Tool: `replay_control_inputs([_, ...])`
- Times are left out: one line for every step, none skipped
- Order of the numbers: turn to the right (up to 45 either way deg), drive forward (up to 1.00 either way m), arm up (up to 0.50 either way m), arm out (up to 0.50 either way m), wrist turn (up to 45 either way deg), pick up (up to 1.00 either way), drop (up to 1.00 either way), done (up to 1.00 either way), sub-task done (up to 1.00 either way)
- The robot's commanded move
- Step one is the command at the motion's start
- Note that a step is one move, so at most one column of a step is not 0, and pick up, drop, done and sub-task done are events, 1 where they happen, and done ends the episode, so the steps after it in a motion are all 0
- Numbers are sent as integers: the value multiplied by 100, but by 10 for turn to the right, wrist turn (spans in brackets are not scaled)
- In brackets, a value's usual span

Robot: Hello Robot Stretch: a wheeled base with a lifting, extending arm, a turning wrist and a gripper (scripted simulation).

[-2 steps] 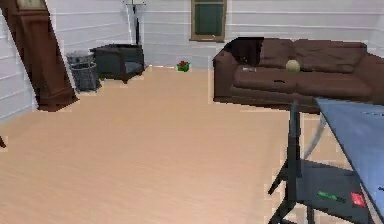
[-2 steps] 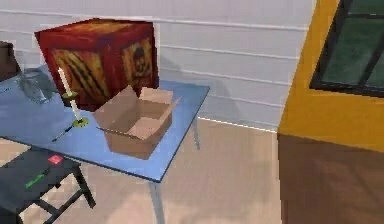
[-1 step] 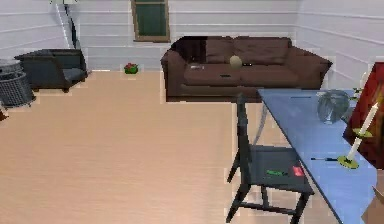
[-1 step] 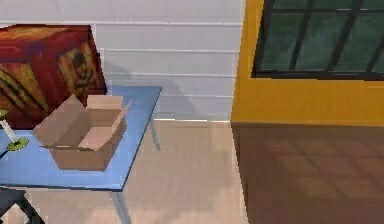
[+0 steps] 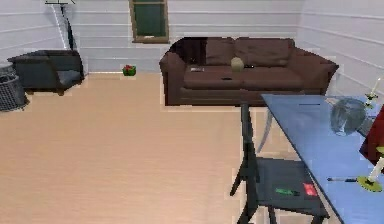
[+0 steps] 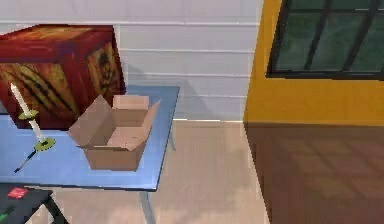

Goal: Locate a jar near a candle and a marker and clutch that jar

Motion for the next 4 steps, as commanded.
replay_control_inputs([-180, 0, 0, 0, 0, 0, 0, 0, 0])
replay_control_inputs([0, 60, 0, 0, 0, 0, 0, 0, 0])
replay_control_inputs([180, 0, 0, 0, 0, 0, 0, 0, 0])
replay_control_inputs([0, 95, 0, 0, 0, 0, 0, 0, 0])
